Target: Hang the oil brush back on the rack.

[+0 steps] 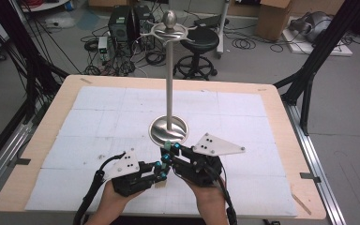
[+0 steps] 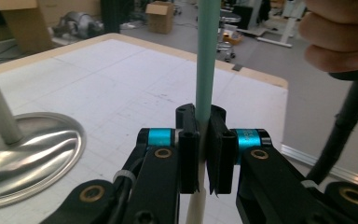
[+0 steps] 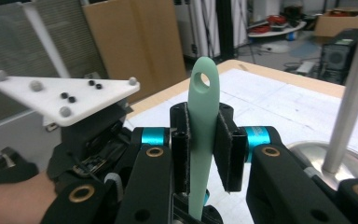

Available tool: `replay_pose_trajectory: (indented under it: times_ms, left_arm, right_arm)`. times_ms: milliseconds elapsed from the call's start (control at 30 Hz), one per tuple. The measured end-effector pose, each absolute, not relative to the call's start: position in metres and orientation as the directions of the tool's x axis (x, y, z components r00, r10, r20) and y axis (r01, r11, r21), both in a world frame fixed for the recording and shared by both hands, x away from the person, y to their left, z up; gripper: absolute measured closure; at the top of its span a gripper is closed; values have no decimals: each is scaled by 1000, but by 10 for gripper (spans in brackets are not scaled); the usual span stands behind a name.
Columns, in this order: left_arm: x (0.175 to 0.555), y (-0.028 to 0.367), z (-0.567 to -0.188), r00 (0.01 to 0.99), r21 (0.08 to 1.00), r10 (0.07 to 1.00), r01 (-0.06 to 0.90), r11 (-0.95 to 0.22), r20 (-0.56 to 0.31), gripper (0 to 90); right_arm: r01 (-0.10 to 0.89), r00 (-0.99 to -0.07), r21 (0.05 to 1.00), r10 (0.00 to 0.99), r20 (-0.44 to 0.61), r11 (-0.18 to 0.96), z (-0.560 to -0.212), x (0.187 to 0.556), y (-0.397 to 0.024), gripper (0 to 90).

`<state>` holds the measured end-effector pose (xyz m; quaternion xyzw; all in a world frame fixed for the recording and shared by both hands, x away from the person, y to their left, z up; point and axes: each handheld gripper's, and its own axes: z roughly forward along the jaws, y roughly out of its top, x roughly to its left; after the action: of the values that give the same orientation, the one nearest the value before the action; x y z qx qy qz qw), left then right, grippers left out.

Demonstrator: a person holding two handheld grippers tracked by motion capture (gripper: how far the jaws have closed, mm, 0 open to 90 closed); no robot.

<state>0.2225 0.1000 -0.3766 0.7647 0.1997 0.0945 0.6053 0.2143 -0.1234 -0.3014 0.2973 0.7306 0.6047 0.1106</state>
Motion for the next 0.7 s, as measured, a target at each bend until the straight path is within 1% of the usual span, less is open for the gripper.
replay_pose_trajectory:
  times_ms: [67, 100, 200, 267, 367, 567, 700]
  left_arm:
    - [224, 102, -376, 918, 963, 377, 203, -177, -124, 817]
    - [225, 103, -376, 922, 963, 365, 206, -175, -131, 758]
    - [228, 108, -375, 939, 965, 309, 207, -163, -149, 619]
    - [229, 111, -375, 948, 968, 278, 203, -151, -156, 545]
    - [230, 114, -373, 960, 971, 226, 197, -139, -162, 493]
    - [230, 117, -372, 975, 973, 136, 194, -126, -177, 485]
    - [231, 118, -372, 978, 972, 76, 203, -118, -195, 491]
  right_arm:
    - [295, -816, 950, 543, 196, 99, -301, 215, -126, 786]
    - [292, -827, 951, 525, 199, 100, -300, 215, -128, 787]
    - [280, -852, 954, 486, 195, 108, -298, 217, -134, 789]
    - [272, -868, 957, 456, 196, 106, -297, 219, -138, 790]
    - [258, -897, 961, 393, 202, 96, -297, 223, -145, 791]
    - [239, -944, 966, 257, 208, 97, -301, 232, -150, 793]
    - [219, -968, 971, 143, 204, 96, -304, 236, -150, 794]
